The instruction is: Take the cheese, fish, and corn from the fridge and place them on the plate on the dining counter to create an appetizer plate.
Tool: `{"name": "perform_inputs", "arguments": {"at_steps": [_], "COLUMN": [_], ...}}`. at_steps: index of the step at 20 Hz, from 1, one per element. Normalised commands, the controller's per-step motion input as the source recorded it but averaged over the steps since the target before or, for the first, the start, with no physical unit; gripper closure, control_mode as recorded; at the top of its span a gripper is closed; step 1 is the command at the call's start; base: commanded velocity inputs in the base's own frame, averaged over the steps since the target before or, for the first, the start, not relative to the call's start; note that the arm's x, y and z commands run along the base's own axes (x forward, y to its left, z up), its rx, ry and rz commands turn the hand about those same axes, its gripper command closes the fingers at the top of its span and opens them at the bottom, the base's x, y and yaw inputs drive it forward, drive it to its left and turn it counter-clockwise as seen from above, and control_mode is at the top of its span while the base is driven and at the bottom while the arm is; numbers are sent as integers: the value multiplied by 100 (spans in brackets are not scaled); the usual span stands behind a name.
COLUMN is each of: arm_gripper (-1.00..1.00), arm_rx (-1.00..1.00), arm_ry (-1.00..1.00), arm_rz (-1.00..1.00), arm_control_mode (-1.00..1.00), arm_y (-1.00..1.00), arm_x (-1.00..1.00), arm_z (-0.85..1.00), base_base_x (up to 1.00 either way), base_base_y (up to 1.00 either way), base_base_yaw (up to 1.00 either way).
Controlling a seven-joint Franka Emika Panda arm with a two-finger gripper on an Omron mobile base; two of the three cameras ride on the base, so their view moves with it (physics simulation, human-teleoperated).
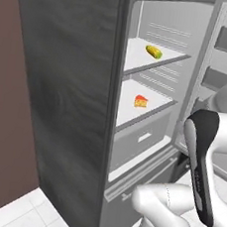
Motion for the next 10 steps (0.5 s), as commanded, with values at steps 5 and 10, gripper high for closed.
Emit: {"name": "perform_inputs", "arguments": {"at_steps": [5, 10], "arm_gripper": [-100, -100], "arm_rx": [0, 0], "arm_ry": [0, 0], "arm_rz": [0, 0], "arm_control_mode": [100, 100], "arm_y": [0, 0], "arm_x": [0, 0], "arm_z": [0, 0], "base_base_x": [2, -8], "base_base_y": [-42, -65], "base_base_yaw": [28, 23]}}
